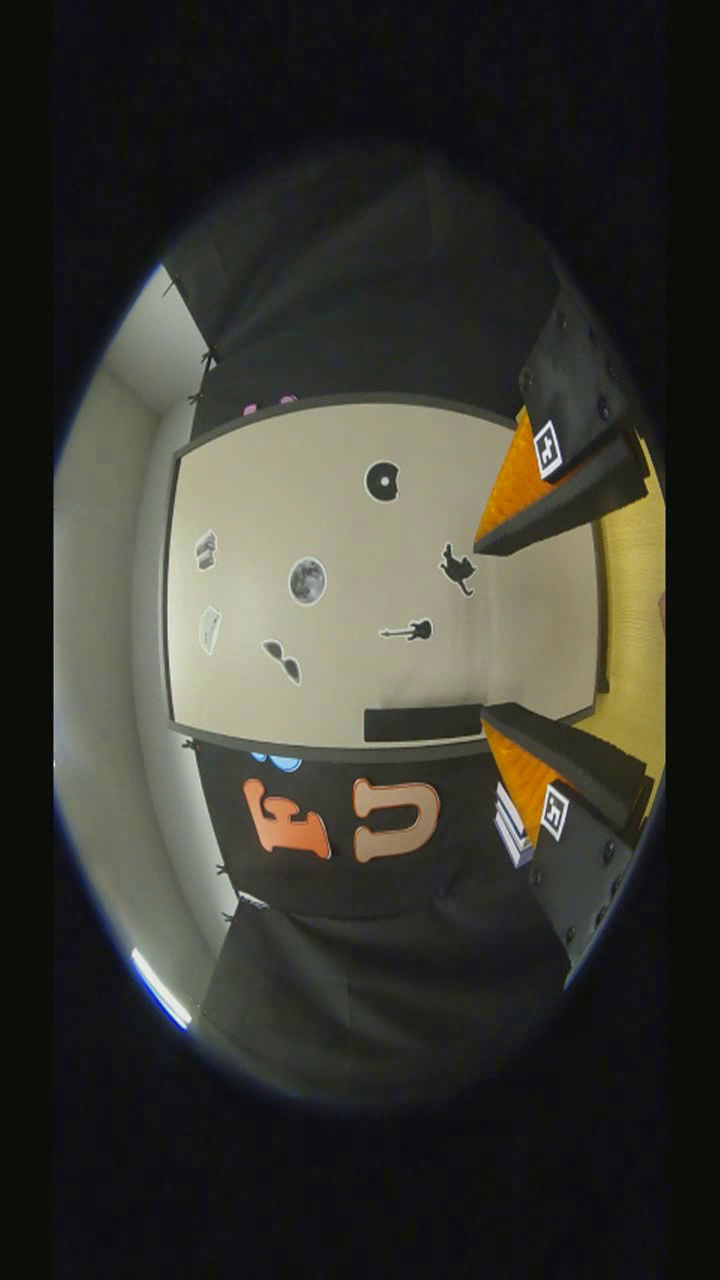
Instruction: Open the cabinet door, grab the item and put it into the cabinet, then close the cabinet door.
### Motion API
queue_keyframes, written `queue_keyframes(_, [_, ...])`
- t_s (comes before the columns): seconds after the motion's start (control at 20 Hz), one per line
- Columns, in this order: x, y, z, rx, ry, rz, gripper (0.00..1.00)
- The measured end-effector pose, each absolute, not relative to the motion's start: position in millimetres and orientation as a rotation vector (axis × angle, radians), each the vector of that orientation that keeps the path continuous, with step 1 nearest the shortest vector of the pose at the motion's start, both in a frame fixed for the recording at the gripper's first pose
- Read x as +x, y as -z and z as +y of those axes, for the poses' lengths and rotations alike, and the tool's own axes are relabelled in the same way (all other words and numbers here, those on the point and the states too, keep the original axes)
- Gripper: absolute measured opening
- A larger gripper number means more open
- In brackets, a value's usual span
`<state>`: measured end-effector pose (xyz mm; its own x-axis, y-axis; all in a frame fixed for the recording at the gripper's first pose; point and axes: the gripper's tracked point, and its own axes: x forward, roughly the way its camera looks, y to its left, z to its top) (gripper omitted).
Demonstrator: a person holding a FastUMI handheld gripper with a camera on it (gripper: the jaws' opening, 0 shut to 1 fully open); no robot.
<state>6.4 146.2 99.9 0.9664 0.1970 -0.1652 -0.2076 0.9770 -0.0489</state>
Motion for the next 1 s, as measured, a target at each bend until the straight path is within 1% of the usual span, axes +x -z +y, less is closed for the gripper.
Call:
queue_keyframes(0.5, [-67.8, -125.2, 57.5, -0.097, -0.08, 0.099, 0.95])
queue_keyframes(0.7, [-81.8, -126.6, 45.3, -0.12, -0.07, 0.069, 0.95])
queue_keyframes(1.0, [-83.2, -126.6, 41.9, -0.058, -0.083, 0.048, 0.96])
